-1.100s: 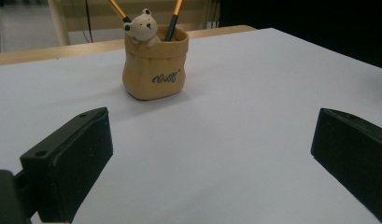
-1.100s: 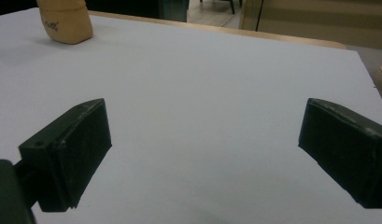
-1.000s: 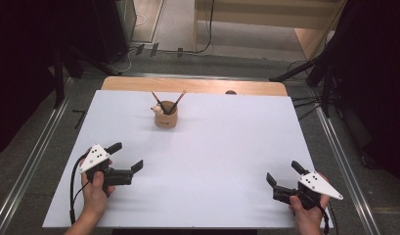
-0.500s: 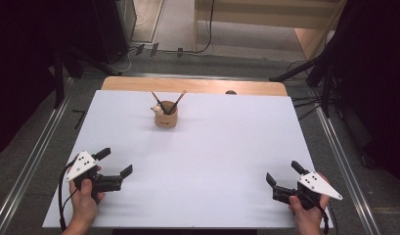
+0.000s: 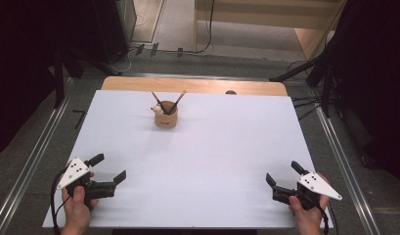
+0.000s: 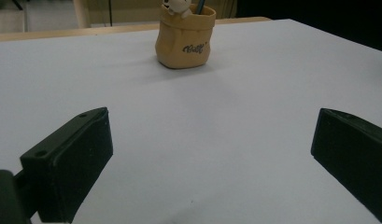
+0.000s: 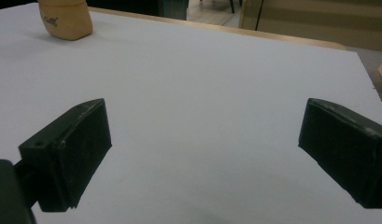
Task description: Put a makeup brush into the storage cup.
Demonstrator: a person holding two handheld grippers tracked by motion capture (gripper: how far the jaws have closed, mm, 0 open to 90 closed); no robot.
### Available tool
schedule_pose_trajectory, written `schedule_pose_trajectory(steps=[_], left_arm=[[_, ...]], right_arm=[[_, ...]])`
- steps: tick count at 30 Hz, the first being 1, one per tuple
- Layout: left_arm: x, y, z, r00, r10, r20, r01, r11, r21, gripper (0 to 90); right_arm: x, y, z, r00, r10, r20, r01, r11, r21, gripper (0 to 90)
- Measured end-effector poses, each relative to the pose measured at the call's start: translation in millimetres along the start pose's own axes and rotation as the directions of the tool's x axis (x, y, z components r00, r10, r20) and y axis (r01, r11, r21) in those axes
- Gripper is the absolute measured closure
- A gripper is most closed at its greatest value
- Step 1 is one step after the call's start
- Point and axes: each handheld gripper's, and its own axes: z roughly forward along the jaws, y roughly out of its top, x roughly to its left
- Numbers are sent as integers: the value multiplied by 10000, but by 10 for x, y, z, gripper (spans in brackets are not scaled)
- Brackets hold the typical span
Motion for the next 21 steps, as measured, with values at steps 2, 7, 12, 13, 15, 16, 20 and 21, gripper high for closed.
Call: schedule_pose_trajectory(steps=[2, 7, 12, 13, 15, 16, 20, 21], left_arm=[[4, -17, -29, 10000, -23, -47, 23, 10000, -6, 0], [33, -45, -115, 9999, -71, -131, 70, 10000, -71, 0], [76, -68, -166, 9994, 5, -348, -6, 10000, -30, 0], [79, -72, -173, 9994, 10, -340, -11, 10000, -8, 0], [85, -82, -187, 9994, 32, -355, -32, 10000, 23, 0], [93, -87, -200, 9993, 20, -363, -19, 10000, 49, 0], [135, -102, -244, 9990, -133, -423, 133, 9999, 6, 0], [142, -100, -257, 9990, -135, -431, 135, 9999, 0, 0]], right_arm=[[2, -1, 1, 10000, 2, 14, -2, 10000, 2, 28], [3, -1, -5, 10000, -6, 42, 6, 10000, 8, 29], [11, -3, -3, 10000, 31, 51, -31, 10000, 38, 29], [14, -3, -1, 10000, 5, 58, -5, 10000, 52, 28], [20, -3, 1, 10000, 4, 56, -5, 10000, 76, 28], [22, -3, 4, 10000, -14, 51, 14, 10000, 62, 28], [28, -6, 9, 10000, -23, 38, 23, 10000, 81, 29], [28, -6, 10, 10000, -58, 41, 57, 10000, 62, 29]])
